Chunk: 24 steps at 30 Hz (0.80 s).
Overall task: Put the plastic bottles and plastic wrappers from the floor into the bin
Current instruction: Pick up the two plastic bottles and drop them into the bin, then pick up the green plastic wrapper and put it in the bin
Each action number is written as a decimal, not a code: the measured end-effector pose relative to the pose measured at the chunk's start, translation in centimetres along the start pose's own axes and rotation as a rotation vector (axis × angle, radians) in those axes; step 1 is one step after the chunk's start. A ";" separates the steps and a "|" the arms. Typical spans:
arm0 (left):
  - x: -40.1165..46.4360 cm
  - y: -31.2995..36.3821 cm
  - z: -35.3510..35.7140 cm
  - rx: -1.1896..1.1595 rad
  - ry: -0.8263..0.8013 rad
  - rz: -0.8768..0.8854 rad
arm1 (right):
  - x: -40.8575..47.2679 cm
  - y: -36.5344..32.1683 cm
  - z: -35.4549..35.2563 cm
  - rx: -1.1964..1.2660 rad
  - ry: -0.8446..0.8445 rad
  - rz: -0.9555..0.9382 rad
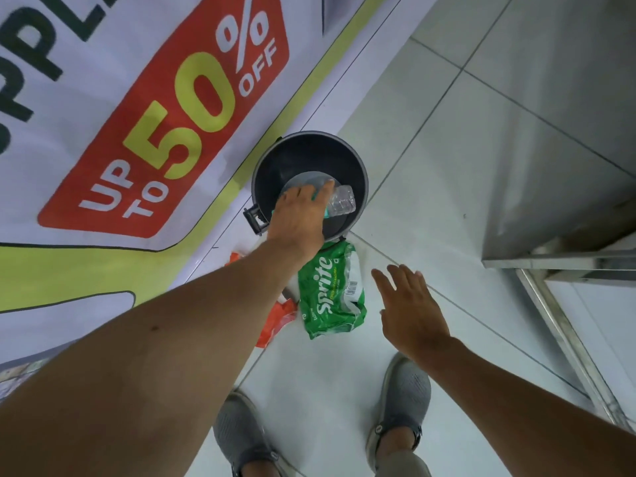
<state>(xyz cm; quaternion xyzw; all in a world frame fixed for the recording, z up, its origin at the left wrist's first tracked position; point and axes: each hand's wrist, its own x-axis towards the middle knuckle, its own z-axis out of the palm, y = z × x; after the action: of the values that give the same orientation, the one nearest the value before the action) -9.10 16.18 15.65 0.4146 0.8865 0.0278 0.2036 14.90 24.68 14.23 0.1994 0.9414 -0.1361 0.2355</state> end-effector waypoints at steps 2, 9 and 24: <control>-1.0 -0.2 0.0 -0.029 0.076 -0.001 | -0.5 0.2 0.3 0.016 -0.019 0.002; -9.8 -2.8 4.7 -0.020 0.009 0.110 | -1.0 -1.0 2.3 0.042 -0.108 -0.066; -11.5 3.1 23.2 -0.477 -0.111 -0.663 | 9.9 0.6 10.6 -0.258 -0.105 -0.336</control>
<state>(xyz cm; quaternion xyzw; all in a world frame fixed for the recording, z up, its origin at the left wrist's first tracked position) 8.65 6.88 -1.07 0.0485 0.9285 0.1430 0.3393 11.30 24.62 0.21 0.0004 0.9575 -0.0619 0.2818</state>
